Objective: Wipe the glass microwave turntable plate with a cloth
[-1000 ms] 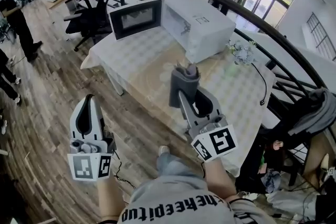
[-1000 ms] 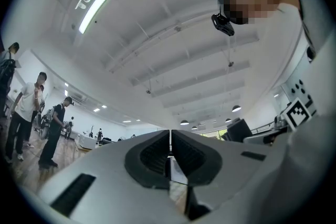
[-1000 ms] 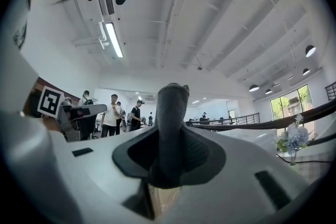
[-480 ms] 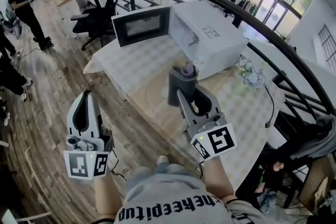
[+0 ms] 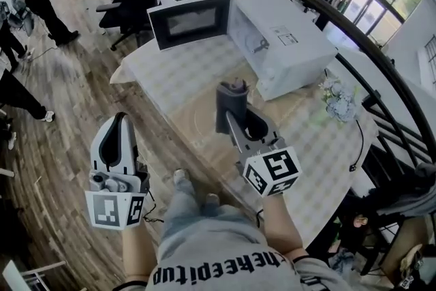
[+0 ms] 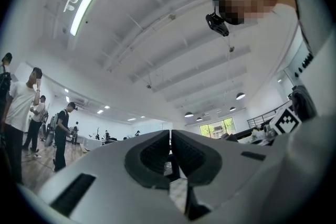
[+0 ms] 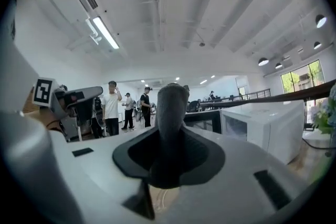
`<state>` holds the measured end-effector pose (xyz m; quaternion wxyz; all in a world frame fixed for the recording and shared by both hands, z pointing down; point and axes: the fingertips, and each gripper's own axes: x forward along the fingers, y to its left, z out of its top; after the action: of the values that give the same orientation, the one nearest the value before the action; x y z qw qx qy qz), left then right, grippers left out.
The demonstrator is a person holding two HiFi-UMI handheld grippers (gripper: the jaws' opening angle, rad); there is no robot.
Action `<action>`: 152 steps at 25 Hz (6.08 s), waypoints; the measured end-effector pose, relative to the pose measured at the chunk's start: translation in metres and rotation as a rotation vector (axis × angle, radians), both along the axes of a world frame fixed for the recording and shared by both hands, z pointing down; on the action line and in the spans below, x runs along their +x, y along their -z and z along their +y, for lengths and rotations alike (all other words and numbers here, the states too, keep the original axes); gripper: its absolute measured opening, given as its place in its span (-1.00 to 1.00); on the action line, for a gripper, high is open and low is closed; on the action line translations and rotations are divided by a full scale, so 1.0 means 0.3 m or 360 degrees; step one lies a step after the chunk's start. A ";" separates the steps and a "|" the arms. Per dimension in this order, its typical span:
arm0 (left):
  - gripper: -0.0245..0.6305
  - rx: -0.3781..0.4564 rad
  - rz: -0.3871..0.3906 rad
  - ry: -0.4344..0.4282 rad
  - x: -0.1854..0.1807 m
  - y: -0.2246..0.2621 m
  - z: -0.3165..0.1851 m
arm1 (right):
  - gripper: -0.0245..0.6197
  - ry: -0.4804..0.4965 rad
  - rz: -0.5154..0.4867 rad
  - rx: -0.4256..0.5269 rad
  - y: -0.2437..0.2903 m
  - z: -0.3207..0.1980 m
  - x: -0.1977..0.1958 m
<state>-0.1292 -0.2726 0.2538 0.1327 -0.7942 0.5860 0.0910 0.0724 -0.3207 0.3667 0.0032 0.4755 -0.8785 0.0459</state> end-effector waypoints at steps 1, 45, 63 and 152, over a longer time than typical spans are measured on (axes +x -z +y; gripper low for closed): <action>-0.89 -0.0010 -0.0005 -0.0010 0.005 -0.008 -0.015 | -0.60 0.0015 0.0008 -0.0054 -0.031 -0.016 -0.011; -0.89 -0.0196 0.0054 -0.0268 -0.130 -0.191 -0.639 | -0.63 -0.0131 0.0760 -0.1307 -0.981 -0.551 -0.190; -0.89 -0.0202 0.0067 -0.0295 -0.090 -0.186 -0.609 | -0.63 -0.0549 0.0768 -0.1370 -0.961 -0.525 0.239; -0.89 -0.0159 0.0070 -0.0252 0.046 -0.159 -0.225 | -0.62 -0.0420 0.0739 -0.1221 -0.978 -0.102 0.304</action>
<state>-0.1156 -0.3400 0.3013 0.0726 -0.8414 0.5280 0.0893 0.1637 -0.3512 0.6600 0.3696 0.5452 -0.7061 0.2598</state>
